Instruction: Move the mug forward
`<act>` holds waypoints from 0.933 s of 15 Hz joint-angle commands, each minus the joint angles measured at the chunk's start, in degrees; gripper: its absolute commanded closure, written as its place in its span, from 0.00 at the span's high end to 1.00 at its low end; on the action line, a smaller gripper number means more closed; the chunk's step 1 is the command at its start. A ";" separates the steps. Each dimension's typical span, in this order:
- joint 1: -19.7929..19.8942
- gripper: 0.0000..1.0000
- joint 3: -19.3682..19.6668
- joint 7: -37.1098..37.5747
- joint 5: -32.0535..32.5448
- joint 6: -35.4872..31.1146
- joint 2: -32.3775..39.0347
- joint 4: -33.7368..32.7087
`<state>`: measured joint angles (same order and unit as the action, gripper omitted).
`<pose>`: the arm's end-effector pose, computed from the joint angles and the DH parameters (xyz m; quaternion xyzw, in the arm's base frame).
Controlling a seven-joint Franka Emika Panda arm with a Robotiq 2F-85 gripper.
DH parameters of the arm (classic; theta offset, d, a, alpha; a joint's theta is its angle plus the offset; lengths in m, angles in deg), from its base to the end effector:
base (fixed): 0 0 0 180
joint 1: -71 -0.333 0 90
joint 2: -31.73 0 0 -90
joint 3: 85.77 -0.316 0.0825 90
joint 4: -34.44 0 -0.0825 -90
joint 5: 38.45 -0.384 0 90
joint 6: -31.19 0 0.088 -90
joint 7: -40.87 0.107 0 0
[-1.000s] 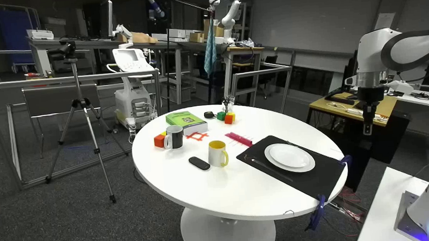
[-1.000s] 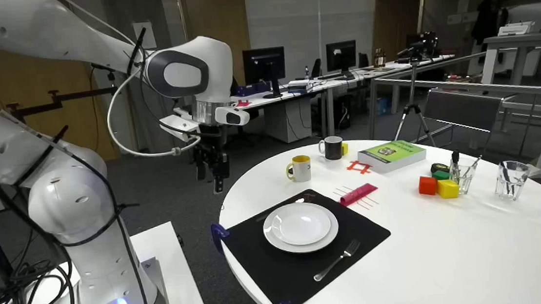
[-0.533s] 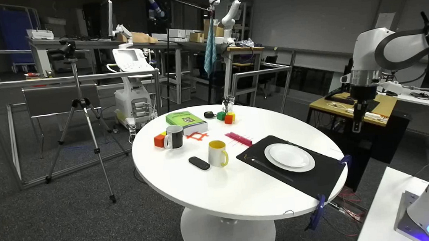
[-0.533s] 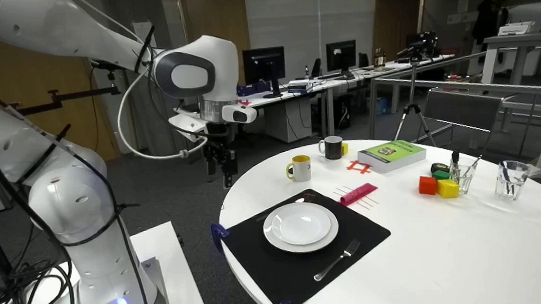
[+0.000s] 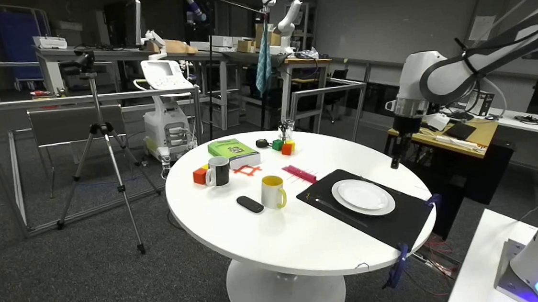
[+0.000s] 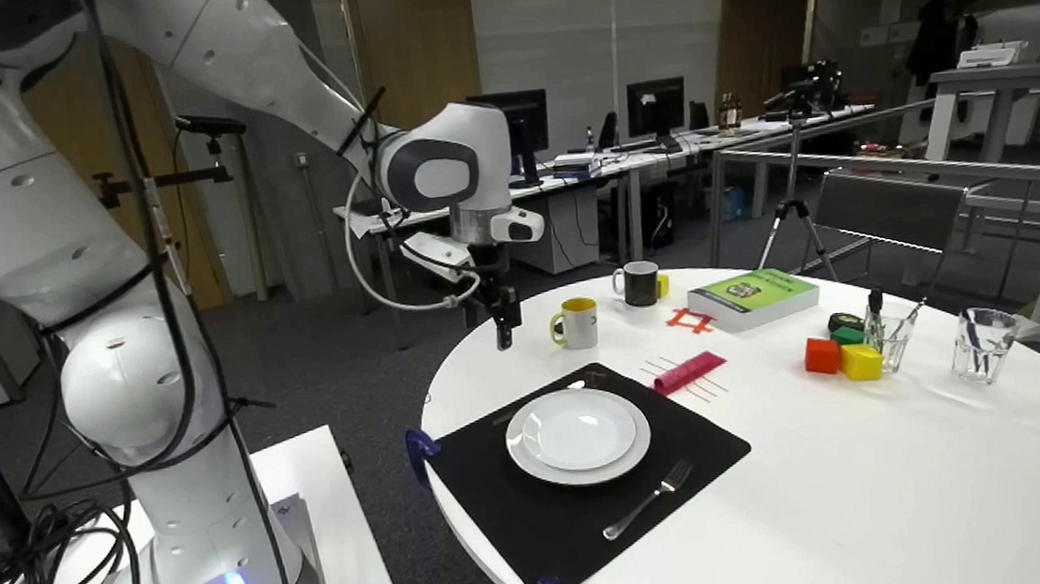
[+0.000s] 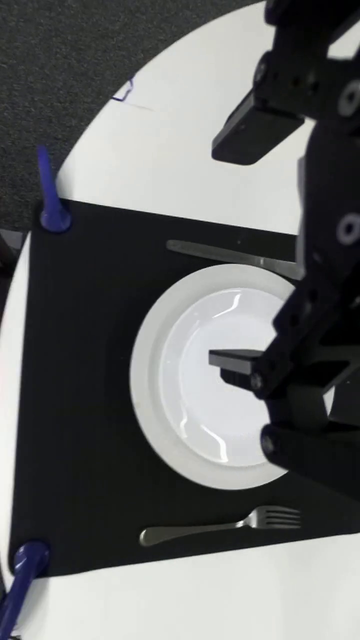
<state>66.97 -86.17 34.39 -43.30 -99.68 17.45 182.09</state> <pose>0.4197 0.0344 0.3452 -0.9971 -0.0666 0.0212 0.0309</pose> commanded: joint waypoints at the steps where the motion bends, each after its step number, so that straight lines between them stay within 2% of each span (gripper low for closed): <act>1: -1.03 1.00 -1.88 2.17 -1.23 -4.99 12.66 -9.61; 8: -2.09 1.00 -5.44 5.26 -0.18 -5.09 28.09 -25.40; 14: -4.03 1.00 -6.33 5.77 2.25 -5.15 34.10 -33.69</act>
<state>63.90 -92.33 38.43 -42.95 -105.66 49.14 152.58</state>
